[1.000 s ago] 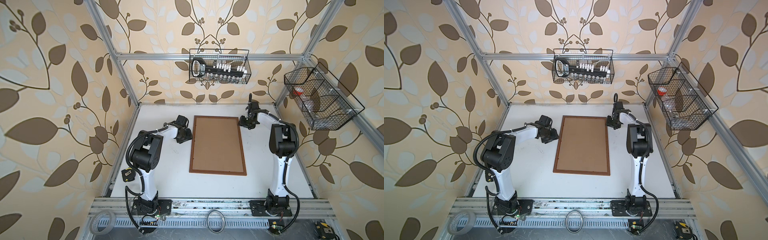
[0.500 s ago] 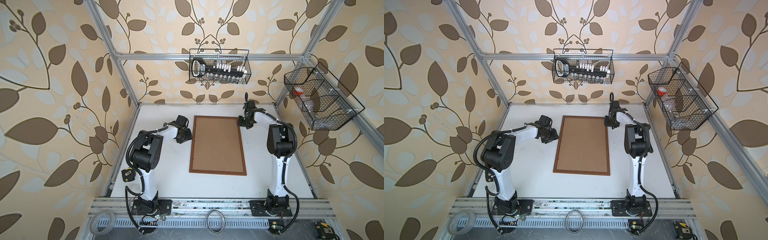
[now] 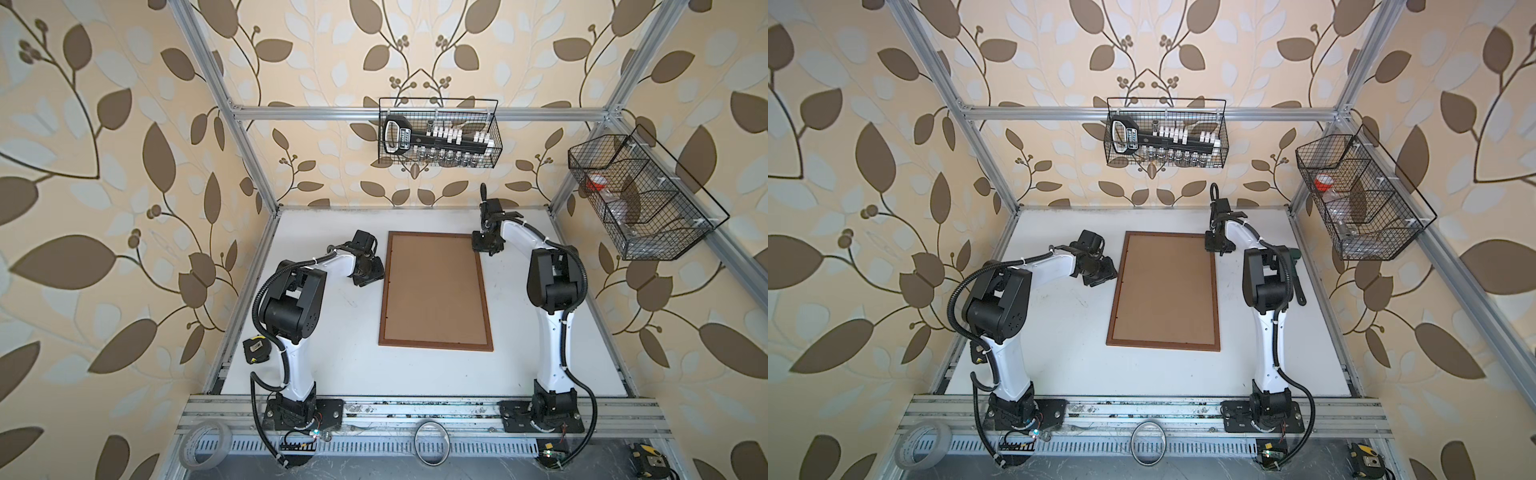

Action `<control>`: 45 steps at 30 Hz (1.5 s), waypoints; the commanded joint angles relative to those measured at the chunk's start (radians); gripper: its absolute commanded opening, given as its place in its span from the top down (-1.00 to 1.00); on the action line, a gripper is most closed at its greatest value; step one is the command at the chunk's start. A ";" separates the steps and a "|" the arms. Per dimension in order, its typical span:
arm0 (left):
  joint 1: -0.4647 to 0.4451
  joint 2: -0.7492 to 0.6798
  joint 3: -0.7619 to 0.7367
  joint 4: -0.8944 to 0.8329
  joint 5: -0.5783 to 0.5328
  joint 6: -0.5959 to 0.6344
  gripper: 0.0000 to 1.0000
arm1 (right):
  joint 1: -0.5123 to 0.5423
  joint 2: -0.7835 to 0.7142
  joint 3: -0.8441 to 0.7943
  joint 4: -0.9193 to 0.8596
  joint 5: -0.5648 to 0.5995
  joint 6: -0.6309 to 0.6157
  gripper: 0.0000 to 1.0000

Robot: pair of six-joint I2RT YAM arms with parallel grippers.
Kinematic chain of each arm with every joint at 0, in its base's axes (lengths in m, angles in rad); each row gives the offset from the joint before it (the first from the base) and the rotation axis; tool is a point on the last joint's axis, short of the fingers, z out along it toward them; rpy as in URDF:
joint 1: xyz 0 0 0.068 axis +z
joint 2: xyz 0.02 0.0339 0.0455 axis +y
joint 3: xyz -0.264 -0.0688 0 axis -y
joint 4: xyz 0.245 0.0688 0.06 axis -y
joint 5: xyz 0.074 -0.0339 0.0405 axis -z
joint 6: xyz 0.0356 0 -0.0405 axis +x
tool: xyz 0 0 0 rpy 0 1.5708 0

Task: Put the photo into the frame

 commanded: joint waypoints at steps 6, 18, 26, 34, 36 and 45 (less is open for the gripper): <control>-0.003 0.022 0.018 -0.018 0.014 -0.017 0.00 | 0.057 0.115 0.069 -0.145 0.071 -0.027 0.02; -0.003 0.010 0.014 -0.007 0.019 -0.020 0.01 | 0.094 0.082 0.181 -0.206 0.024 -0.025 -0.24; -0.003 -0.082 0.012 0.017 0.031 -0.005 -0.04 | 0.096 -0.269 -0.034 -0.053 -0.010 0.060 -0.30; 0.005 -0.096 -0.010 -0.051 0.010 -0.035 -0.83 | 0.005 -0.543 -0.613 0.194 -0.204 0.229 -0.38; 0.007 -0.054 0.007 -0.019 0.061 -0.058 -0.86 | -0.002 -0.579 -0.707 0.214 -0.251 0.231 -0.44; -0.006 0.119 0.109 0.043 0.143 -0.098 -0.80 | 0.037 -0.633 -0.979 0.360 -0.403 0.301 -0.51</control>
